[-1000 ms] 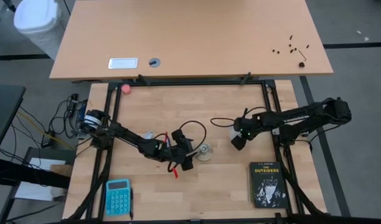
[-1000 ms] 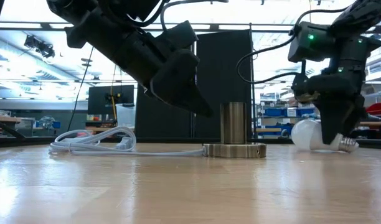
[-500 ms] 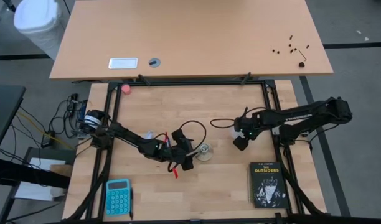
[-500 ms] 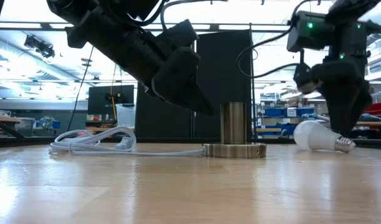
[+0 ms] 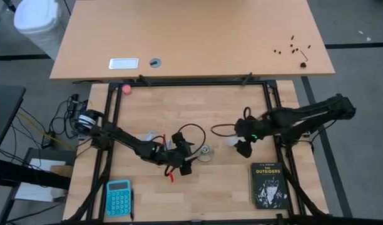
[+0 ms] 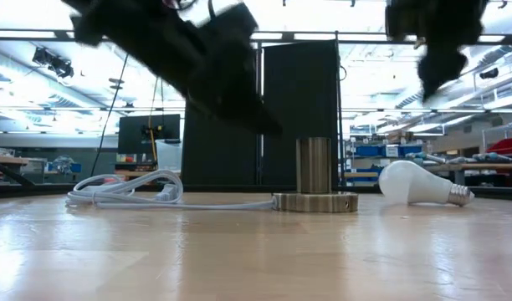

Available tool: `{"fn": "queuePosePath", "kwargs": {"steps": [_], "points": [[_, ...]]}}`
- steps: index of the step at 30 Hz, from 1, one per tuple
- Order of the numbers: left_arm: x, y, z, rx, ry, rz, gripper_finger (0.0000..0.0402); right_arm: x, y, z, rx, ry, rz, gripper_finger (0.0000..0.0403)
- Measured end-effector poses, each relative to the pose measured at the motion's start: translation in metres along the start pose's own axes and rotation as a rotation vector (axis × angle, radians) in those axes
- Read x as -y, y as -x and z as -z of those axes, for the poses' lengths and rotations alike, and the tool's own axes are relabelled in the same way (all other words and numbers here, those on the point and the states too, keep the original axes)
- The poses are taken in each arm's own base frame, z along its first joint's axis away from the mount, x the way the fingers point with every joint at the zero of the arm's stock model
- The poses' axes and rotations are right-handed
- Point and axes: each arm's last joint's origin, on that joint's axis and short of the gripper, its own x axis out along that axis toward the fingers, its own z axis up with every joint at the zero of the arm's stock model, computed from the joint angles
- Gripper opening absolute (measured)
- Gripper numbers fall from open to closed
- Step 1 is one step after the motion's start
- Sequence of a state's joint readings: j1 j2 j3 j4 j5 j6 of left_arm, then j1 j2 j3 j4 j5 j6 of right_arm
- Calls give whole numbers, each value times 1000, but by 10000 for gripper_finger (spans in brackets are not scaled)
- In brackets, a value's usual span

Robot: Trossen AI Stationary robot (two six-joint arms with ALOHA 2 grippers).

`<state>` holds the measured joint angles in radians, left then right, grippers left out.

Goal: Screw lightbulb
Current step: Return to Home Position

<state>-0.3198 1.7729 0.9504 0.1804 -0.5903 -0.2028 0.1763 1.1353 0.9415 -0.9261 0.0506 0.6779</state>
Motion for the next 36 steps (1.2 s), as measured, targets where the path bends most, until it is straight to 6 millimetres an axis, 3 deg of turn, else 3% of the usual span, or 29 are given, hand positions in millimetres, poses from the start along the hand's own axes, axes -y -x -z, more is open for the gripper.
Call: {"fn": "queuePosePath", "kwargs": {"steps": [5,9,11,15,22,31,36], "points": [[3,28,-19,66,-13,44,294,-22,45,11,405,213,-133,273],[6,56,-34,138,-29,95,294,-19,68,33,633,309,-193,273],[5,72,-43,186,-21,122,294,-14,70,45,704,348,-219,273],[0,107,-61,289,-32,176,294,-6,66,61,800,411,-301,271],[1,152,-68,383,-287,238,294,8,48,82,889,452,-394,271],[-20,152,-44,355,-277,565,294,16,23,100,981,515,-517,266],[-37,149,-17,346,-210,587,294,17,22,106,992,636,-591,268]]}}
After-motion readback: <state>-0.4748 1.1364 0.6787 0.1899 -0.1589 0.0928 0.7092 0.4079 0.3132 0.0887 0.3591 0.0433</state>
